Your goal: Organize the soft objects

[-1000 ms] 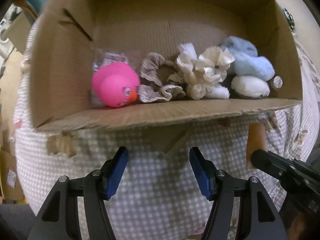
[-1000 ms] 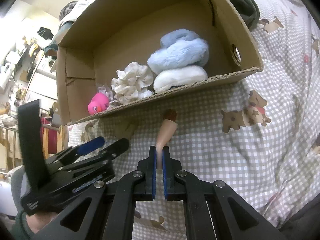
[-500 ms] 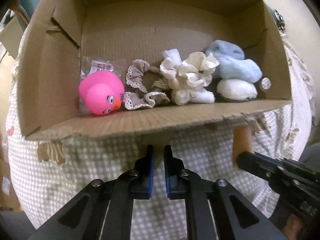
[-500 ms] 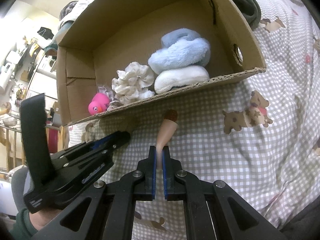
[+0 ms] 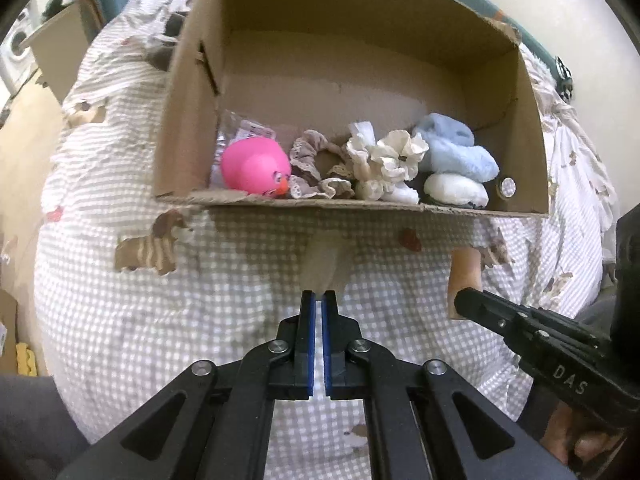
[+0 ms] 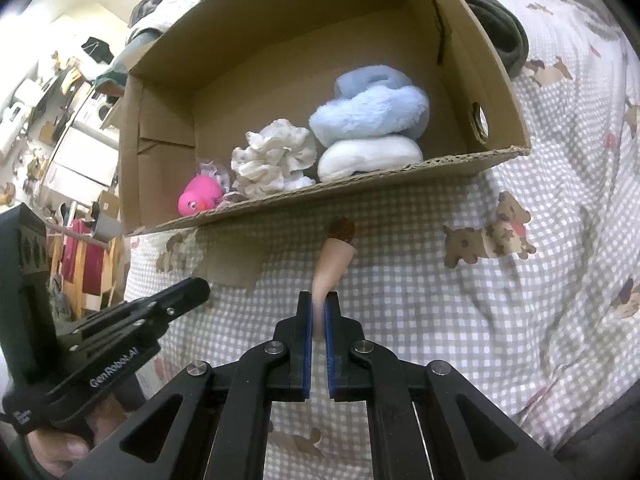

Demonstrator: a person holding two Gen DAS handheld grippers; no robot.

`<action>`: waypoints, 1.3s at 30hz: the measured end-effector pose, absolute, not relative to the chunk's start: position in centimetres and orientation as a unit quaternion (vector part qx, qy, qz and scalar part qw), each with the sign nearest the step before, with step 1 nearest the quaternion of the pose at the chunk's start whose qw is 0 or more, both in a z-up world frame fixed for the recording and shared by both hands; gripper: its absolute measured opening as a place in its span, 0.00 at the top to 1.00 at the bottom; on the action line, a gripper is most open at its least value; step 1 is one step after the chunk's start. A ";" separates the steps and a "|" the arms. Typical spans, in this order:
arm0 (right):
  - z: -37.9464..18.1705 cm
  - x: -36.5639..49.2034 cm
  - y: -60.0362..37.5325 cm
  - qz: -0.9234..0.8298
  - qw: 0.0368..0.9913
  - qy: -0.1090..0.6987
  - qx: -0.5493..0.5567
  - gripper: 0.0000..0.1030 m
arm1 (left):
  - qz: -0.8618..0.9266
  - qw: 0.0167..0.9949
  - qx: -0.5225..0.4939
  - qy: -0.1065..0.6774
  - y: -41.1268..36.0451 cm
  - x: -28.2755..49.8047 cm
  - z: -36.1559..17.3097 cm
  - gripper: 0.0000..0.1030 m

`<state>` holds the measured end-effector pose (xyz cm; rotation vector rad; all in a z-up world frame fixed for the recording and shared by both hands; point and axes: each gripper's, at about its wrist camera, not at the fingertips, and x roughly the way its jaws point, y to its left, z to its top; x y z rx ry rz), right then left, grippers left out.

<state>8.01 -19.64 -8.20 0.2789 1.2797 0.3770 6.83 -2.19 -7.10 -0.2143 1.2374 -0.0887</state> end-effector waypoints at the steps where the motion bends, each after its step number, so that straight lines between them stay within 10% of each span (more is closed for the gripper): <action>1: -8.0 7.8 -19.6 0.177 0.778 0.589 0.128 0.93 | -0.039 0.811 -0.097 0.575 -2.2 6.4 -6.8 0.97; 29: 1.6 6.5 -19.7 0.256 0.850 0.447 0.110 0.93 | -0.045 0.899 -0.120 0.419 1.6 6.0 5.7 0.97; 39: 1.9 11.1 -19.8 0.245 0.861 0.436 0.091 0.93 | -0.063 0.867 -0.125 0.478 1.2 9.5 2.9 0.96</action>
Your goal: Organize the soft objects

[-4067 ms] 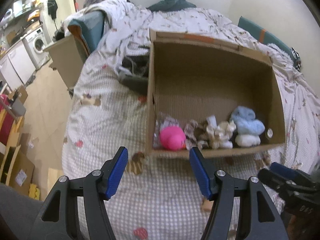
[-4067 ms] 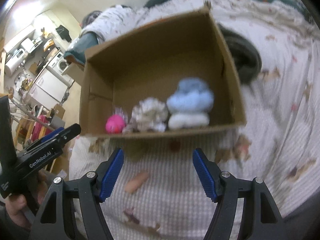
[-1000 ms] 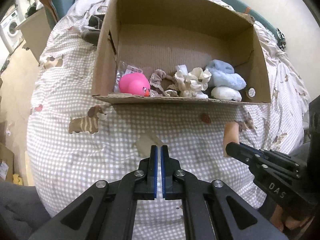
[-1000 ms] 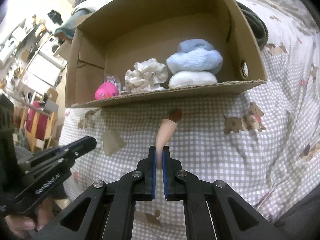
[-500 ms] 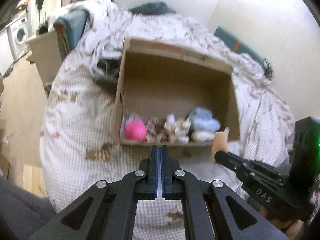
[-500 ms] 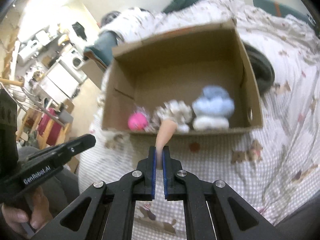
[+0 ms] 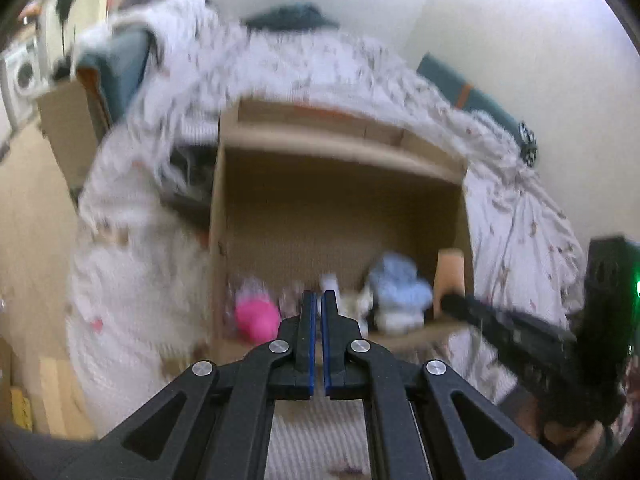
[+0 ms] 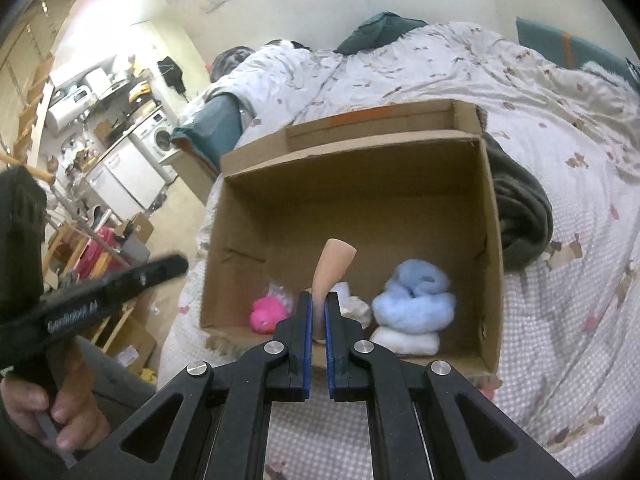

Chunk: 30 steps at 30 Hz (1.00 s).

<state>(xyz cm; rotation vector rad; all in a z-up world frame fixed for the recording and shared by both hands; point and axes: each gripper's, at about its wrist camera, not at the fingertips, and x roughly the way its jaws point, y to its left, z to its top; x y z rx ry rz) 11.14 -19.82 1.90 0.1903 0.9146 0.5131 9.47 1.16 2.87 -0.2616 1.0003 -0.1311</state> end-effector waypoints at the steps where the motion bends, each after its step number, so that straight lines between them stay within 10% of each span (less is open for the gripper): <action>1: 1.5 11.2 -19.9 0.241 0.861 0.439 0.094 0.93 | -0.060 0.860 -0.126 0.491 1.1 9.0 1.9 0.91; 5: -0.5 10.9 -19.9 0.231 0.852 0.458 0.101 0.93 | -0.032 0.812 -0.139 0.566 0.5 6.9 -3.5 0.34; 7: -0.5 11.0 -19.8 0.237 0.850 0.458 0.106 0.93 | -0.016 0.798 -0.144 0.585 0.4 6.8 -5.4 0.34; 14: -0.5 11.0 -20.0 0.236 0.851 0.455 0.112 0.93 | 0.001 0.748 -0.213 0.629 1.3 9.3 -10.8 0.52; 19: -0.4 11.3 -20.8 0.228 0.852 0.453 0.127 0.93 | 0.009 0.749 -0.185 0.636 0.7 9.6 -11.7 0.91; 30: -0.6 11.4 -20.7 0.226 0.851 0.456 0.134 0.93 | -0.013 0.805 -0.164 0.569 1.1 5.3 -3.1 0.94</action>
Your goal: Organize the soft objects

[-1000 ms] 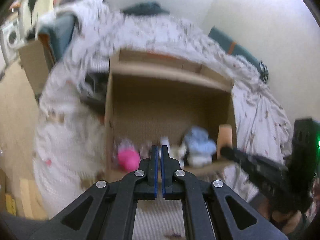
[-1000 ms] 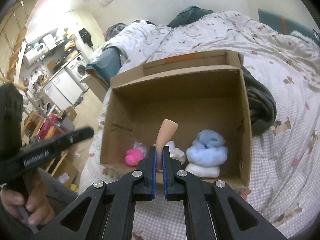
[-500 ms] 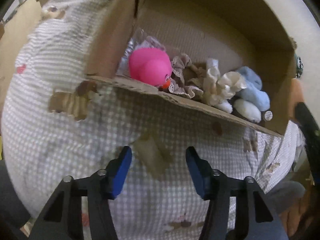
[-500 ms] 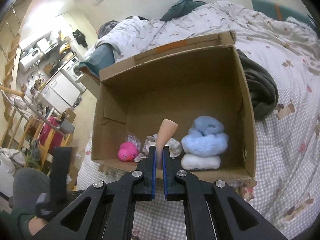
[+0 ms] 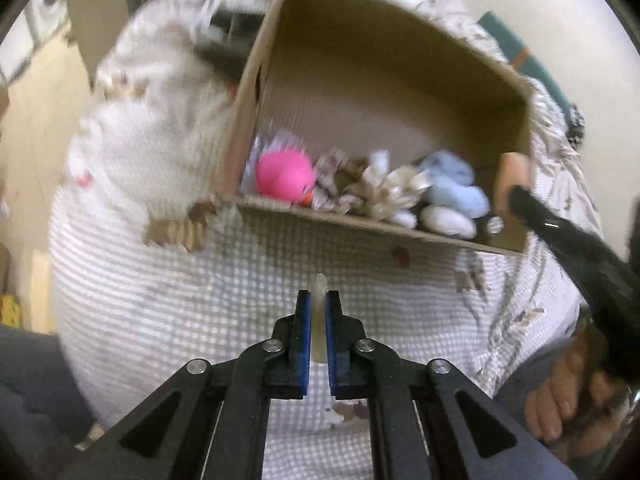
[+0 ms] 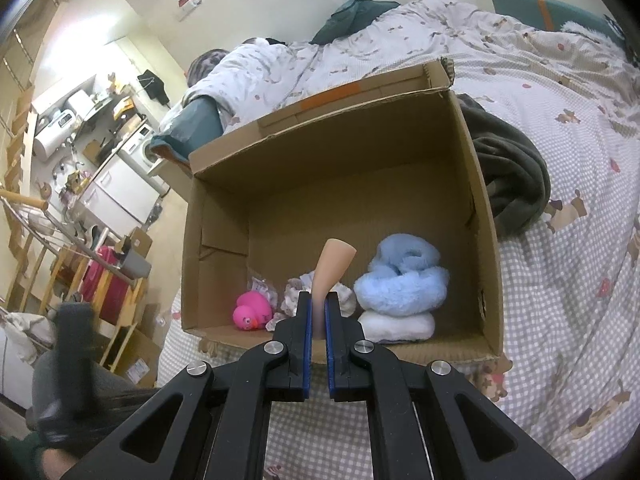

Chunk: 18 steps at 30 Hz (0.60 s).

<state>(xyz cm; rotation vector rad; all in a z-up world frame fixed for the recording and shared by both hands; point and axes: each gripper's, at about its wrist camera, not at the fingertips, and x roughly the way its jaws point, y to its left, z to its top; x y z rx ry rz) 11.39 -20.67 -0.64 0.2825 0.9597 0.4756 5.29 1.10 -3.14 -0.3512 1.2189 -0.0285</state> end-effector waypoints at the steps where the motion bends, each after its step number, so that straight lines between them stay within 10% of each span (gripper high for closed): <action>1: -0.6 11.4 -20.7 0.226 0.850 0.456 0.134 0.93 | -0.014 0.817 -0.154 0.555 0.9 4.8 -2.0 0.94; 18: -1.4 12.0 -20.4 0.211 0.853 0.464 0.115 0.93 | 0.022 0.881 -0.068 0.468 0.7 13.5 1.7 0.94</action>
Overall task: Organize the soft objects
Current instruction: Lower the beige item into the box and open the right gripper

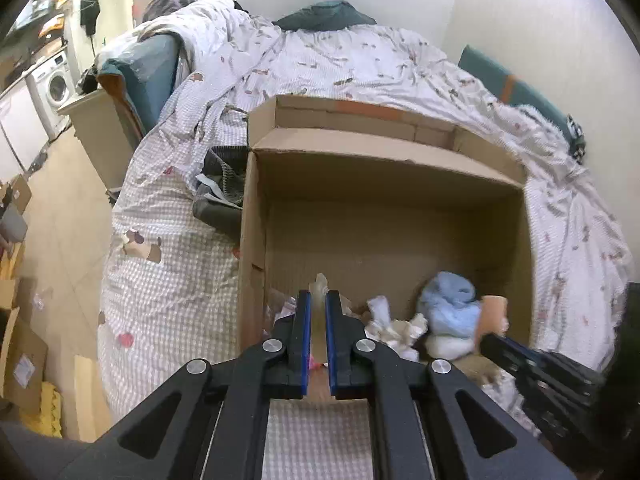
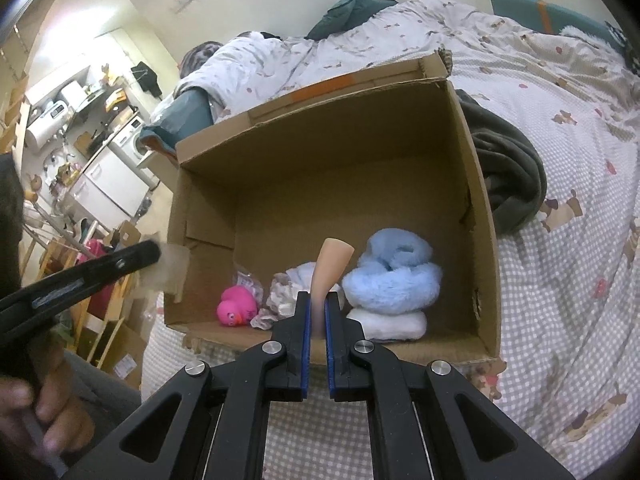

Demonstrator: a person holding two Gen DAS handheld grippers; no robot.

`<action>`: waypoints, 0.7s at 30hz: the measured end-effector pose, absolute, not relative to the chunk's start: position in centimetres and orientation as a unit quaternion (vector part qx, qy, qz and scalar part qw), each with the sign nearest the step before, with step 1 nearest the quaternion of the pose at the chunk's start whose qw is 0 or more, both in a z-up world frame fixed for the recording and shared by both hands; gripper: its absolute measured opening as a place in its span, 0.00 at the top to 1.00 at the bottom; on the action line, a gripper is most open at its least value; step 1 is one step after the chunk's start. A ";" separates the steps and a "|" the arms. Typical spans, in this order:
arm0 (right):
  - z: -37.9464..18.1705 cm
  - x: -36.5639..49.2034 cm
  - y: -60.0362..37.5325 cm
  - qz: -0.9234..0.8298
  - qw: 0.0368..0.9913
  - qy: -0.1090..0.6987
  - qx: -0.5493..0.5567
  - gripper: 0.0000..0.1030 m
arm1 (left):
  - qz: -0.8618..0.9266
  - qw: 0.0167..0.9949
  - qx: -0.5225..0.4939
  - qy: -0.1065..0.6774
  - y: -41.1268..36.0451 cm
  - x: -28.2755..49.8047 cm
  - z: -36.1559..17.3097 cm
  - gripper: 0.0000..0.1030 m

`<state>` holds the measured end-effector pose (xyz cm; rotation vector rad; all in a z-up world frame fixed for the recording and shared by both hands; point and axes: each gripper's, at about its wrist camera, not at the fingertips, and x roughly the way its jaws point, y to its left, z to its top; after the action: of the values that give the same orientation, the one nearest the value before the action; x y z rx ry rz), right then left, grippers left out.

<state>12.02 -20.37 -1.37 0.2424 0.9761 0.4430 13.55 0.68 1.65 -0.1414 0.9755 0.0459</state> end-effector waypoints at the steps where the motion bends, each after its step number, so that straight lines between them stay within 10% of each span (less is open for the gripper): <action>1: -1.4 12.1 -20.4 0.210 0.853 0.464 0.115 0.93 | 0.021 0.880 -0.067 0.469 0.7 13.9 1.0 0.94; 16: -2.1 12.4 -19.3 0.209 0.855 0.465 0.092 0.92 | 0.015 0.874 -0.070 0.480 0.6 14.1 -2.8 0.89; 21: -1.9 12.4 -19.6 0.201 0.859 0.460 0.100 0.77 | 0.023 0.879 -0.043 0.474 -0.3 13.7 -2.6 0.65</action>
<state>12.43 -19.64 -1.89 0.2095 0.9651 0.4231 13.70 -0.28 -2.58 -0.0899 0.9875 0.0480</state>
